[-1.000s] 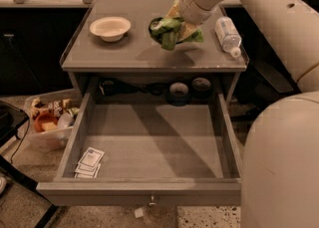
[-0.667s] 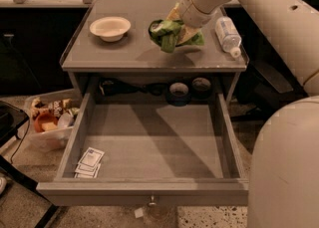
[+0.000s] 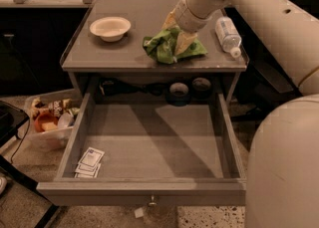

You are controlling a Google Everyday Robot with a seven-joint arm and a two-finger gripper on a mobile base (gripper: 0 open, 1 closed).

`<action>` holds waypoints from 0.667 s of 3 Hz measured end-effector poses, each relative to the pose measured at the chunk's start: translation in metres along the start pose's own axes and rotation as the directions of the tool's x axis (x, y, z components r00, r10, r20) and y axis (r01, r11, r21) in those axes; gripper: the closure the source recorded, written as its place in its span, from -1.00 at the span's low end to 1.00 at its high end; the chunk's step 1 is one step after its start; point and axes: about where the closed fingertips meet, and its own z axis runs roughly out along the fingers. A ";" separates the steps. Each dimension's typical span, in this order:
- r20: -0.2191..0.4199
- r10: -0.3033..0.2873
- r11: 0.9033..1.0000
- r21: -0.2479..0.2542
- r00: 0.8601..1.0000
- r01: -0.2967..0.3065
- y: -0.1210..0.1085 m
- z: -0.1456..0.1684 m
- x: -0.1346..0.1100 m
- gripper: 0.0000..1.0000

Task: Pick green rice chip bag from top drawer and place on counter

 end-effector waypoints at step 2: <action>0.002 0.017 1.000 -0.009 1.000 -0.017 -0.001 0.008 -0.002 -1.00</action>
Offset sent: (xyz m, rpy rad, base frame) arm 0.0030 0.0052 -0.0051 0.0033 0.0136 -0.0102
